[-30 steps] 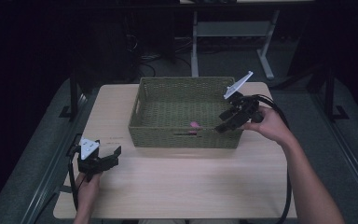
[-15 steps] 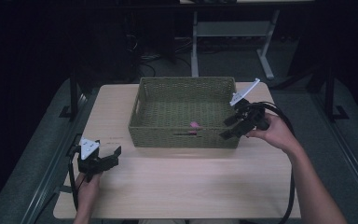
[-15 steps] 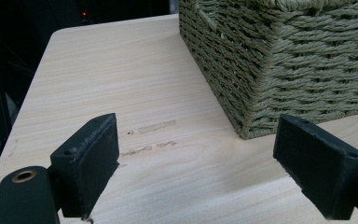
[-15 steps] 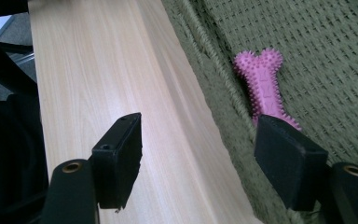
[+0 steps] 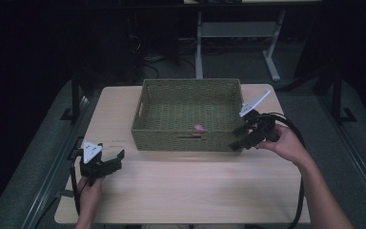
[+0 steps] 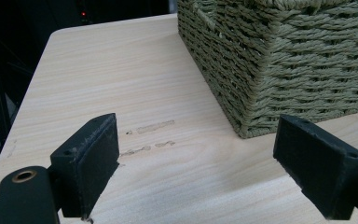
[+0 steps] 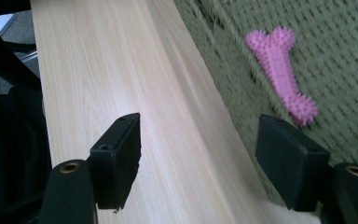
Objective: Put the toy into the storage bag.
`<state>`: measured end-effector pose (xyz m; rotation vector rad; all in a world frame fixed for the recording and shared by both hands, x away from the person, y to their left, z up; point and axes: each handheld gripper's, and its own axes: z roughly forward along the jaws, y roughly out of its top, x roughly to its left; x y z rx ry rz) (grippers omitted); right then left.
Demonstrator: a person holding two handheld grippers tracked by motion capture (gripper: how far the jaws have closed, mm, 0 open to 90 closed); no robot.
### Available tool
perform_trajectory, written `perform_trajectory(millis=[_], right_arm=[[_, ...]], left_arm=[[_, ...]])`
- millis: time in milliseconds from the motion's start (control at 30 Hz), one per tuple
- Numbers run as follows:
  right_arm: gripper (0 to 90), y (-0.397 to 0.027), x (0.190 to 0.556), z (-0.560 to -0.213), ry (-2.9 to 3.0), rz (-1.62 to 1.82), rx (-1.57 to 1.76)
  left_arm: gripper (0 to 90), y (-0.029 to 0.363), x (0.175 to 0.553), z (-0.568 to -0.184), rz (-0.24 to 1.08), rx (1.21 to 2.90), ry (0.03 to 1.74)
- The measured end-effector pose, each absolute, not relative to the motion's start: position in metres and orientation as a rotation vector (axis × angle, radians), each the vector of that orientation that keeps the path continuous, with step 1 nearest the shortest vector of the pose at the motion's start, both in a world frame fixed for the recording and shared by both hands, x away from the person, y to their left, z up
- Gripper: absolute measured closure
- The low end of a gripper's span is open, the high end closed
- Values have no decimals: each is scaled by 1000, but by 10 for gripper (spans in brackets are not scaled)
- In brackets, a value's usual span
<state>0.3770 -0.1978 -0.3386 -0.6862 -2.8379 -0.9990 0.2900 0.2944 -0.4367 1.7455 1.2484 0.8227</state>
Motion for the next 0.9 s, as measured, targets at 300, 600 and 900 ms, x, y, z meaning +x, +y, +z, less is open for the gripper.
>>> perform_trajectory(millis=[300, 600, 900], right_arm=[[308, -209, 368, -352, -2813, -1009, -725], [308, -216, 361, -365, -2793, -1015, -754], [306, -224, 353, -374, -2779, -1023, -782]], left_arm=[[136, 294, 290, -437, 824, 1753, 1243], [137, 294, 289, -437, 824, 1752, 1245], [137, 294, 289, -437, 820, 1752, 1244]])
